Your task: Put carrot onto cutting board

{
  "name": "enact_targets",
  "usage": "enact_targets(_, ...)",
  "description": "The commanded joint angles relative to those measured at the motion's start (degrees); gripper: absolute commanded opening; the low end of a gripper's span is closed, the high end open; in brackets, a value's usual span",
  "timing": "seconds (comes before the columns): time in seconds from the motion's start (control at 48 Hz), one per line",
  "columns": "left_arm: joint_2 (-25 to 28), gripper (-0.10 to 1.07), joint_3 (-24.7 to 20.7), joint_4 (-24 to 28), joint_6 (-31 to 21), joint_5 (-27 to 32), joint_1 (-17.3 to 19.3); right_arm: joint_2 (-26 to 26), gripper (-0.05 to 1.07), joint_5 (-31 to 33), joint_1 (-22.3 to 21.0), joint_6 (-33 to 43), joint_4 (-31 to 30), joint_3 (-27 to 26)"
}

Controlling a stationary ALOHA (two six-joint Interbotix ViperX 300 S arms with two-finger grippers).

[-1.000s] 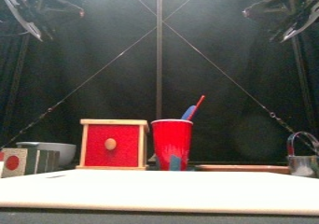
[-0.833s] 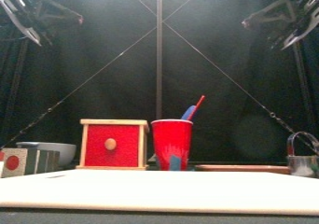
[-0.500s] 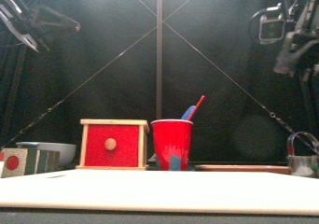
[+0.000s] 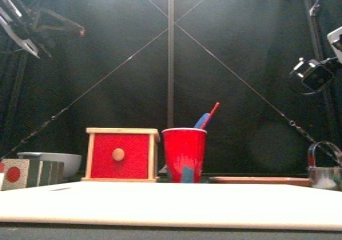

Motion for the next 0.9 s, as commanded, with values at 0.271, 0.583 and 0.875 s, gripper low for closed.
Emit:
enact_targets(0.271, 0.4, 0.07, -0.4, -1.4, 0.0, -0.7, -0.2, 6.2, 1.01, -9.8, 8.5, 14.7, -6.4, -0.5)
enact_targets(0.583, 0.3, 0.16, -1.8, 0.6, 0.7, -0.6, 1.0, 17.6, 1.01, -11.3, 11.3, 22.6, -7.9, -3.6)
enact_targets(0.875, 0.4, 0.16, -1.2, 1.1, 0.4, -0.4, 1.2, 26.3, 1.01, -10.9, 13.2, 25.6, -9.0, -7.7)
